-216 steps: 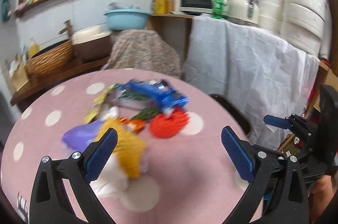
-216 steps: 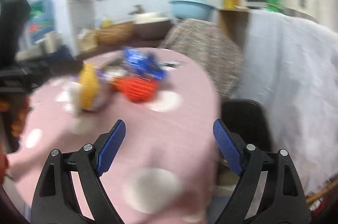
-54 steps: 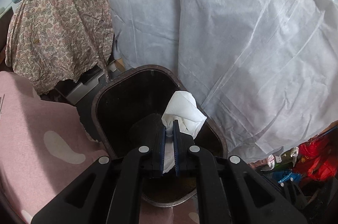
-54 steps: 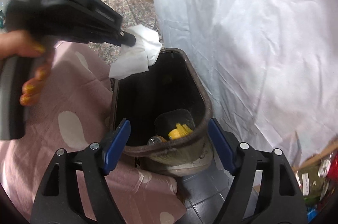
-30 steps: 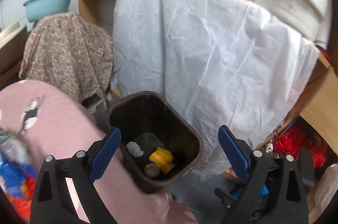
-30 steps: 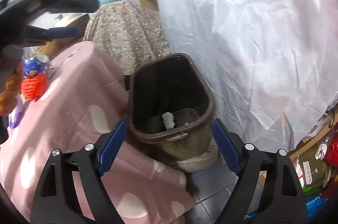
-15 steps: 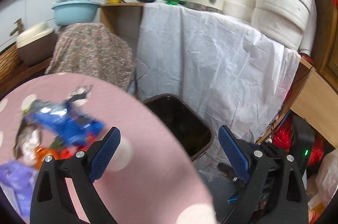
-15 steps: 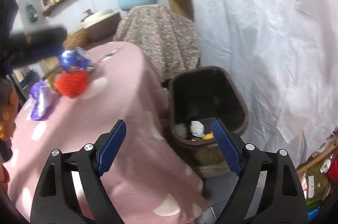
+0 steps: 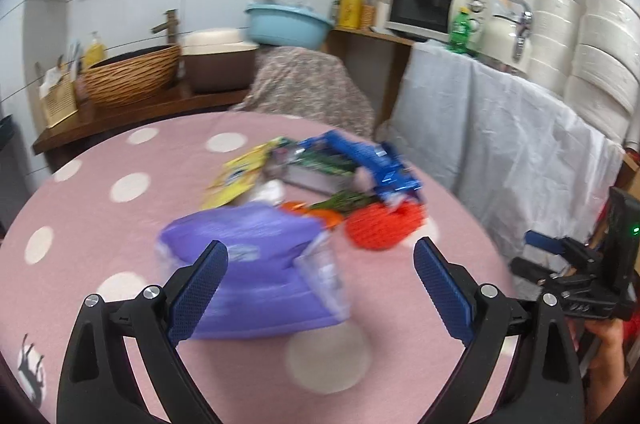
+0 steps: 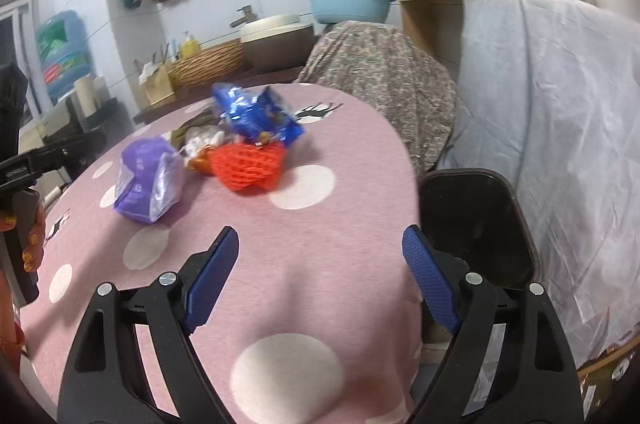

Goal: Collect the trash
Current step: 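Move both tools back toward the table, then grasp the purple tissue pack with the left tool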

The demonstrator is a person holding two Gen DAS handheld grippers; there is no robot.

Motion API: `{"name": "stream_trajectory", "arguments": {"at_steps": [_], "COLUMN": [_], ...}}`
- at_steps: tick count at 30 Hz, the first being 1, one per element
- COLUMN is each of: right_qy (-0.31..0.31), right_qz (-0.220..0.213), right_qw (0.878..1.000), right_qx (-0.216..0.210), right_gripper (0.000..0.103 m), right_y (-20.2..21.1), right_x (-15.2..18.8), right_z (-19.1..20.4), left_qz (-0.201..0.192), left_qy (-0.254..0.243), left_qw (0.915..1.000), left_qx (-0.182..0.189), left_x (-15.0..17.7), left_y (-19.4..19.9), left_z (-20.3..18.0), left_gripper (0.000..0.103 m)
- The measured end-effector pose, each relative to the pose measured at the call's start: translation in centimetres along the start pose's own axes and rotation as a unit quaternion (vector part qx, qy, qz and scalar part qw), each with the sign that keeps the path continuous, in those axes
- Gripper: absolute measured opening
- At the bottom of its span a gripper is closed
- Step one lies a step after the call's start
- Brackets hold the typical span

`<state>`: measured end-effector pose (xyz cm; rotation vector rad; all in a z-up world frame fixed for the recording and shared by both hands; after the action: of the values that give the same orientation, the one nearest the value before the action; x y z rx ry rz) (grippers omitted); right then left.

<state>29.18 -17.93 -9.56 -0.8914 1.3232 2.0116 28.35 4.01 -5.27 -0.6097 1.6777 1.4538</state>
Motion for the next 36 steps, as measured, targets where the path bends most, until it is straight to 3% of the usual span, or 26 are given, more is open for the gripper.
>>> {"name": "stream_trajectory", "arguments": {"at_steps": [8,12,20,27,31,36], "right_qy": [0.018,0.023,0.026,0.037,0.046,0.037], "right_qz": [0.002,0.001,0.006,0.010,0.012,0.032], "right_qw": [1.000,1.000,1.000,0.999,0.999,0.997], "right_qx": [-0.011,-0.009,-0.015,-0.018,-0.026,-0.057], "right_gripper": [0.083,0.083,0.083,0.083,0.083,0.083], "right_y": [0.4,0.6,0.4,0.0,-0.5,-2.4], "right_x": [0.0,-0.2,-0.2,-0.2,-0.6,-1.4], "right_z": [2.1,2.6,3.7,4.7,5.5,6.6], "left_qz": [0.038,0.062,0.093,0.110,0.104,0.098], "left_qy": [0.037,0.044,0.009,0.023,0.025,0.027], "left_qw": [0.9982,0.9969,0.9948,0.9929,0.9934,0.9935], "left_qx": [-0.029,-0.016,-0.041,-0.039,-0.042,-0.051], "left_x": [3.5,4.6,5.4,6.3,6.4,6.3], "left_y": [-1.2,-2.4,-4.5,-5.5,-5.1,-4.1], "left_z": [7.3,8.8,9.3,9.7,9.7,9.9], "left_gripper": [0.090,0.075,0.054,0.021,0.014,0.012]}}
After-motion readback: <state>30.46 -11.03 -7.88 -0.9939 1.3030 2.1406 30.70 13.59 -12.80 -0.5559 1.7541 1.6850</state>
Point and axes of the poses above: each gripper's, at about its wrist camera, not at the fingertips, and y roughly against the way its jaws point, z to its left, x to its underside, the point moved 9 cm from there along -y, roughly the way its jaws point, and after that the axes turned 7 degrees about -y, right-handed, at the moved point
